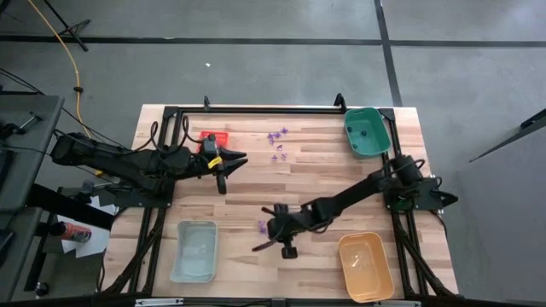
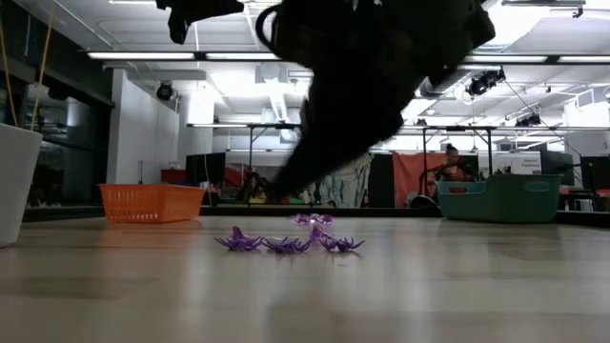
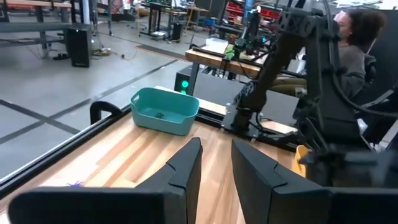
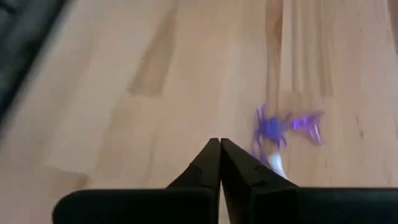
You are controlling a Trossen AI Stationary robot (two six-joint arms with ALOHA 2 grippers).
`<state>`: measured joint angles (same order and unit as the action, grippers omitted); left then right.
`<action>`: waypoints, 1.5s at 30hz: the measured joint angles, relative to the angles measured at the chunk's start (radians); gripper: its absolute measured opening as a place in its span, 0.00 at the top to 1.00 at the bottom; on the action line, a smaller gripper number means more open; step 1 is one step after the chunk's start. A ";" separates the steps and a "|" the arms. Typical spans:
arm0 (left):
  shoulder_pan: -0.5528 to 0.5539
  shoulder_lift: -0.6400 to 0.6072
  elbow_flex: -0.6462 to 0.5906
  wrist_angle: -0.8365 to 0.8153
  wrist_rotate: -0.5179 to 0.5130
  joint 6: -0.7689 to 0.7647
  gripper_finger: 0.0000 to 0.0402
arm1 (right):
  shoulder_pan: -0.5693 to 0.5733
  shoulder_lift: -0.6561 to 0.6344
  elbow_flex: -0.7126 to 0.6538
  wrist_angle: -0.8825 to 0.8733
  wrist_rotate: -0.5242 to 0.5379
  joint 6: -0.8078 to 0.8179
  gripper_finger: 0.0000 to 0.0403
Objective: Sort Halloween decoration
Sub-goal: Adjust the violet spider toy
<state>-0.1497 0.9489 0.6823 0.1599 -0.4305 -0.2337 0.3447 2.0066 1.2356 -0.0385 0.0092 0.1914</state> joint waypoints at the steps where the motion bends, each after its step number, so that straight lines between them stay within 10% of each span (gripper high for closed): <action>1: 0.000 0.000 0.000 0.002 -0.002 0.000 0.81 | 0.003 0.008 0.010 -0.033 0.017 -0.012 0.99; 45: 0.000 0.000 0.000 -0.007 -0.003 -0.025 0.81 | 0.086 -0.018 0.022 -0.434 -0.002 -0.060 1.00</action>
<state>-0.1497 0.9489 0.6827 0.1527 -0.4339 -0.2588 0.4312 1.9884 1.2580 -0.4728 0.0067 0.1318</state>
